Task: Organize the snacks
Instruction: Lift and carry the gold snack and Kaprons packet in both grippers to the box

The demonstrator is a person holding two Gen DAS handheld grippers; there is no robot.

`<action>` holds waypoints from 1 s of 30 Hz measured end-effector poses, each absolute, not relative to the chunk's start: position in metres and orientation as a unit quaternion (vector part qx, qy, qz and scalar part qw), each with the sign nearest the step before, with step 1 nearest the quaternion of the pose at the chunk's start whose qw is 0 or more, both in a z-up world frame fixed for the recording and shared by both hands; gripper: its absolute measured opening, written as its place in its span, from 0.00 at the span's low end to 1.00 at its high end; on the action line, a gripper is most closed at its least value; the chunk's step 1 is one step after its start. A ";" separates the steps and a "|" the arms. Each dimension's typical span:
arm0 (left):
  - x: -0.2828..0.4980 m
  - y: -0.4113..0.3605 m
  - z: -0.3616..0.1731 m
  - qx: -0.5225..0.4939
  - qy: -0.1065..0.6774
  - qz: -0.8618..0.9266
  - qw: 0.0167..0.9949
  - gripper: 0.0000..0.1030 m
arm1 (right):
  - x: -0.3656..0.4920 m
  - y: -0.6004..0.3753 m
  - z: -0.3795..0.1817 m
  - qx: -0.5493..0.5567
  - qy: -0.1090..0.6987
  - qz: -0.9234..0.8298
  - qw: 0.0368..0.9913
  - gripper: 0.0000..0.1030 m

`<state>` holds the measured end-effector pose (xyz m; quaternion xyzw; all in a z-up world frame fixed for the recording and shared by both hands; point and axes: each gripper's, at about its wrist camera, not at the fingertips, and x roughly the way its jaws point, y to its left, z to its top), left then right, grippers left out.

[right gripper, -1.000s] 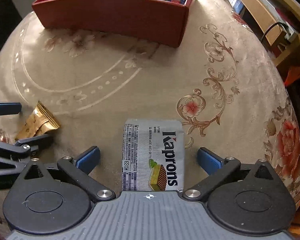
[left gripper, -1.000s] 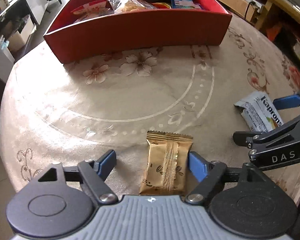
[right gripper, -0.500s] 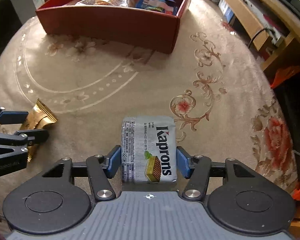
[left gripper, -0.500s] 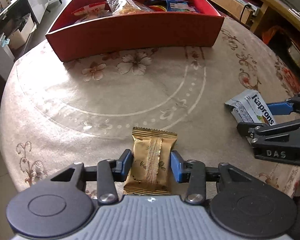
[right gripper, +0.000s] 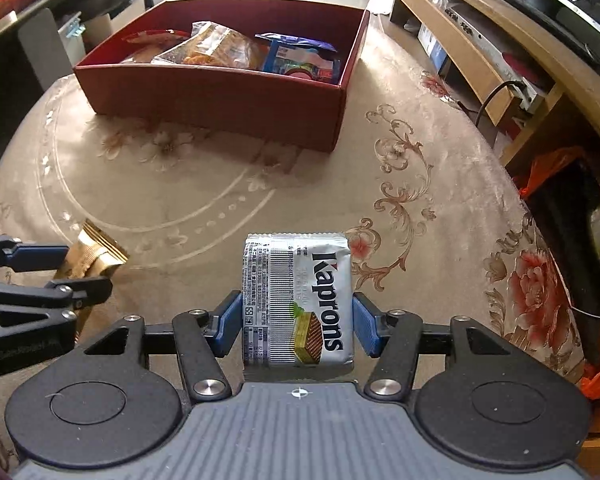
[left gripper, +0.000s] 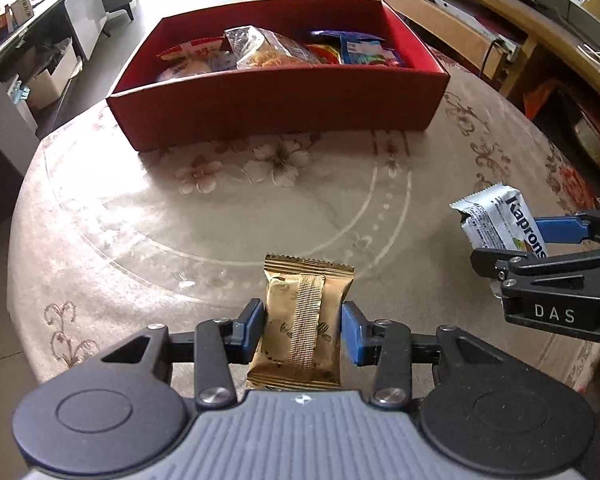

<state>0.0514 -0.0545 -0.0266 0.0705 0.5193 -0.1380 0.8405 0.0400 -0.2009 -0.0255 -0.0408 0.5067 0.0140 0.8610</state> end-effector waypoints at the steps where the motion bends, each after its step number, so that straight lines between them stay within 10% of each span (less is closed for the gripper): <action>1: 0.052 -0.054 -0.026 0.070 0.518 -0.137 0.841 0.38 | 0.041 -0.201 -0.025 -0.039 0.506 0.013 0.861 0.63; 30: 0.091 -0.044 0.028 0.047 0.431 -0.096 0.896 0.38 | 0.061 -0.214 0.014 -0.007 0.414 -0.033 0.910 0.63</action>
